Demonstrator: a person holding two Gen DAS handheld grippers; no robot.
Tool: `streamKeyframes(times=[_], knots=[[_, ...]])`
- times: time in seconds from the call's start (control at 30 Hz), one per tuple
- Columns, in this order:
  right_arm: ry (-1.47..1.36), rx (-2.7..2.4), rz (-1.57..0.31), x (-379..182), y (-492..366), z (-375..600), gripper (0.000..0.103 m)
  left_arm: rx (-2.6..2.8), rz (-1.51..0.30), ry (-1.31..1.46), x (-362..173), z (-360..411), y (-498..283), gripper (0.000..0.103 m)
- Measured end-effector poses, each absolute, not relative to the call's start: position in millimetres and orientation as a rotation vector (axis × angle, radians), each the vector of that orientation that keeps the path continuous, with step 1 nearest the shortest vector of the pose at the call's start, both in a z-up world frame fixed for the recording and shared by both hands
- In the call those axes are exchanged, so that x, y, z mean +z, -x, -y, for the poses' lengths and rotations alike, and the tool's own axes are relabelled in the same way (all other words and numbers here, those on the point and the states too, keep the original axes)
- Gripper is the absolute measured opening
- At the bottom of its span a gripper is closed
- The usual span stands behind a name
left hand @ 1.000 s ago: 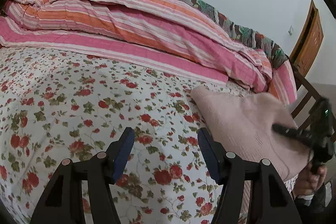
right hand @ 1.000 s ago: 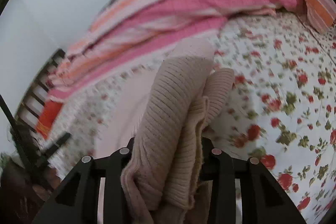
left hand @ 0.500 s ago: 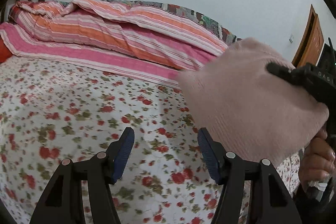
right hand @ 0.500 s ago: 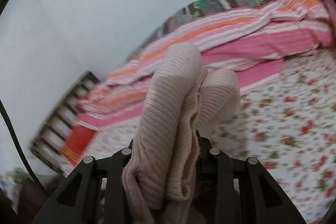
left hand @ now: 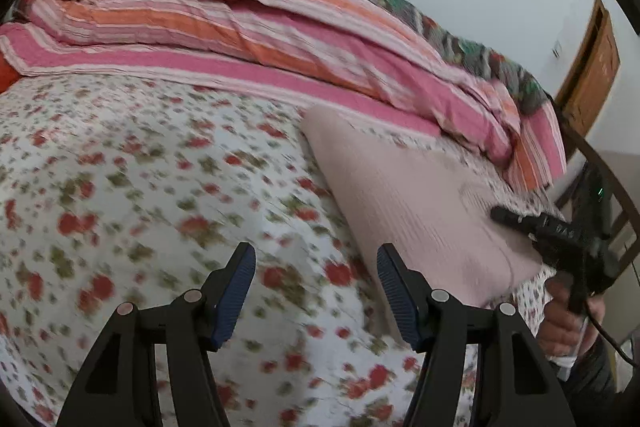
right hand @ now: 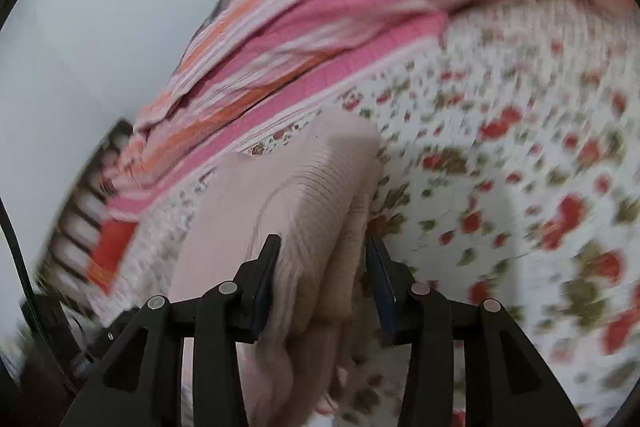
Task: Fold small clothes
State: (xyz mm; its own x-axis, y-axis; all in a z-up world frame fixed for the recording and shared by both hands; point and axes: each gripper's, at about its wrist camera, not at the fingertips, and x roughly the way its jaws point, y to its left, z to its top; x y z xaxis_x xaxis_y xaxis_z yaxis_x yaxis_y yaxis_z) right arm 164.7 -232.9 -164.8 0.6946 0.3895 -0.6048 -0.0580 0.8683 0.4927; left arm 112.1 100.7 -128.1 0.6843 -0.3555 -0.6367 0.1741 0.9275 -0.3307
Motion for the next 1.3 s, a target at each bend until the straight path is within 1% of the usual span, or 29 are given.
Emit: streamKeyframes(times=[0.13, 0.27, 0.37, 0.43, 0.5, 0.63, 0.67, 0.77, 0.8, 0.83, 0.87, 0.9, 0.93, 0.97, 1.03, 1.13, 1.23, 1.27, 1.3], knots=[[-0.357, 0.267, -0.724, -145, -139, 240, 0.043, -0.375, -0.802, 0.192, -140, -70, -97, 0.061], [-0.331, 0.272, -0.705, -133, -118, 255, 0.043, -0.438, -0.846, 0.151, -155, -51, -79, 0.061], [-0.321, 0.285, -0.69, -129, -102, 266, 0.043, -0.421, -0.843, 0.109, -158, -40, -74, 0.059], [-0.305, 0.291, -0.69, -128, -94, 269, 0.043, -0.406, -0.835, 0.093, -156, -35, -75, 0.052], [-0.281, 0.302, -0.694, -132, -87, 266, 0.042, -0.4, -0.824, 0.084, -154, -31, -76, 0.05], [-0.225, 0.372, -0.724, -153, -76, 250, 0.042, -0.396, -0.827, 0.042, -157, -20, -78, 0.035], [-0.217, 0.381, -0.734, -159, -75, 245, 0.042, -0.389, -0.825, 0.029, -158, -18, -78, 0.035], [-0.214, 0.412, -0.775, -178, -79, 228, 0.041, -0.367, -0.811, 0.025, -156, -18, -76, 0.027], [-0.215, 0.417, -0.776, -182, -82, 222, 0.039, -0.367, -0.811, 0.042, -156, -20, -76, 0.024], [-0.216, 0.42, -0.771, -184, -84, 219, 0.039, -0.366, -0.812, 0.06, -155, -23, -77, 0.018], [-0.222, 0.419, -0.761, -187, -87, 214, 0.038, -0.362, -0.812, 0.074, -155, -26, -78, 0.015], [-0.239, 0.409, -0.756, -190, -91, 210, 0.032, -0.355, -0.804, 0.095, -153, -32, -79, 0.012], [-0.256, 0.397, -0.757, -193, -94, 207, 0.024, -0.345, -0.783, 0.119, -151, -38, -78, 0.011], [-0.267, 0.382, -0.759, -197, -96, 204, 0.005, -0.338, -0.767, 0.131, -150, -41, -78, 0.011], [-0.267, 0.41, -0.778, -201, -96, 193, 0.005, -0.31, -0.76, 0.159, -146, -53, -80, 0.011], [-0.218, 0.446, -0.771, -196, -86, 186, 0.006, -0.315, -0.809, 0.222, -153, -68, -86, 0.012], [-0.211, 0.478, -0.763, -184, -74, 197, 0.011, -0.341, -0.863, 0.272, -162, -74, -86, 0.013], [-0.233, 0.495, -0.751, -179, -71, 204, 0.019, -0.348, -0.862, 0.284, -163, -75, -85, 0.015], [-0.251, 0.502, -0.728, -172, -67, 211, 0.03, -0.349, -0.853, 0.29, -163, -76, -83, 0.018]])
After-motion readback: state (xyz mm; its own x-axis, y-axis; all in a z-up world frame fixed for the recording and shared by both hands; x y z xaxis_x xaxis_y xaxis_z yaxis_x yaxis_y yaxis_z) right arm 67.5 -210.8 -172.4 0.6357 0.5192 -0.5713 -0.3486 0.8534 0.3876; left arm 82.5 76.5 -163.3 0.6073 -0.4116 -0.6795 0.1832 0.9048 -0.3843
